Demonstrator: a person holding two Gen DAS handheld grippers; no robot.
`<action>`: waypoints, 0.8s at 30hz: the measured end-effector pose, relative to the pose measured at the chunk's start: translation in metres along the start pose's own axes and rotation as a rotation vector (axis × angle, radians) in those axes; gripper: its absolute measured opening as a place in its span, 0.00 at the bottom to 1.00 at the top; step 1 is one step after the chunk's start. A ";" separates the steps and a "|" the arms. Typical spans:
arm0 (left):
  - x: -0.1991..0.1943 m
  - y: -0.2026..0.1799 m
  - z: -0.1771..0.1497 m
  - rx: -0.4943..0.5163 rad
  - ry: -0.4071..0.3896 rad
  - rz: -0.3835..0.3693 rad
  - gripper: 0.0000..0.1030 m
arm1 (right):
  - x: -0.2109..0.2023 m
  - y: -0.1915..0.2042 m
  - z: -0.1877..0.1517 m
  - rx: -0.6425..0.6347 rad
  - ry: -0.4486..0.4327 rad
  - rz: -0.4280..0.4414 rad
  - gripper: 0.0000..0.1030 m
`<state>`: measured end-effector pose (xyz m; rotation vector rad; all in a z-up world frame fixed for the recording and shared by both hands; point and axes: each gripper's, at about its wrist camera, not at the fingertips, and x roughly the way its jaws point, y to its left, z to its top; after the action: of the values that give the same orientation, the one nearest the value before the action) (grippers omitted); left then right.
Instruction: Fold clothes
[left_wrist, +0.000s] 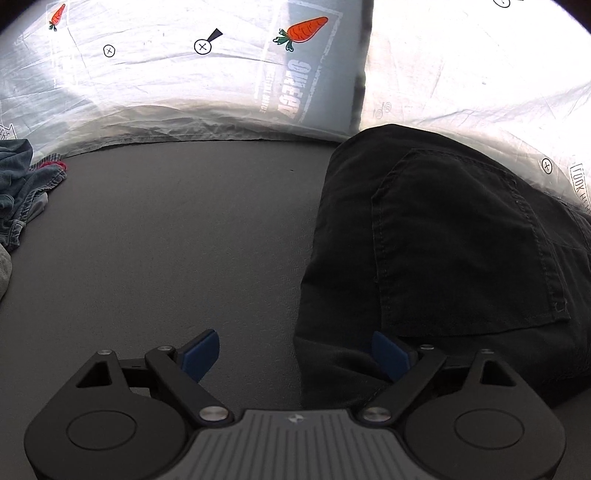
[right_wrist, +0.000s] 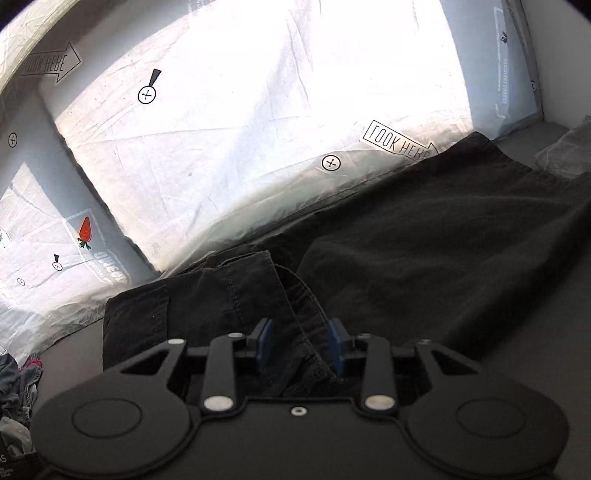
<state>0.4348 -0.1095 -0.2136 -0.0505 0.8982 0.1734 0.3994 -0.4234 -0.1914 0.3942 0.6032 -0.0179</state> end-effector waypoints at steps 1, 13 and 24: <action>0.001 0.000 -0.001 -0.010 0.001 0.005 0.90 | 0.002 0.008 -0.001 -0.054 -0.002 0.036 0.35; -0.016 -0.004 0.001 0.020 0.005 0.006 0.91 | 0.036 0.013 -0.021 -0.214 0.217 0.091 0.32; -0.066 -0.036 -0.016 0.053 -0.043 -0.083 0.91 | -0.063 -0.063 -0.034 -0.001 0.147 0.002 0.76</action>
<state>0.3889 -0.1554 -0.1728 -0.0351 0.8555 0.0729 0.3200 -0.4758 -0.2043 0.3978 0.7474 0.0132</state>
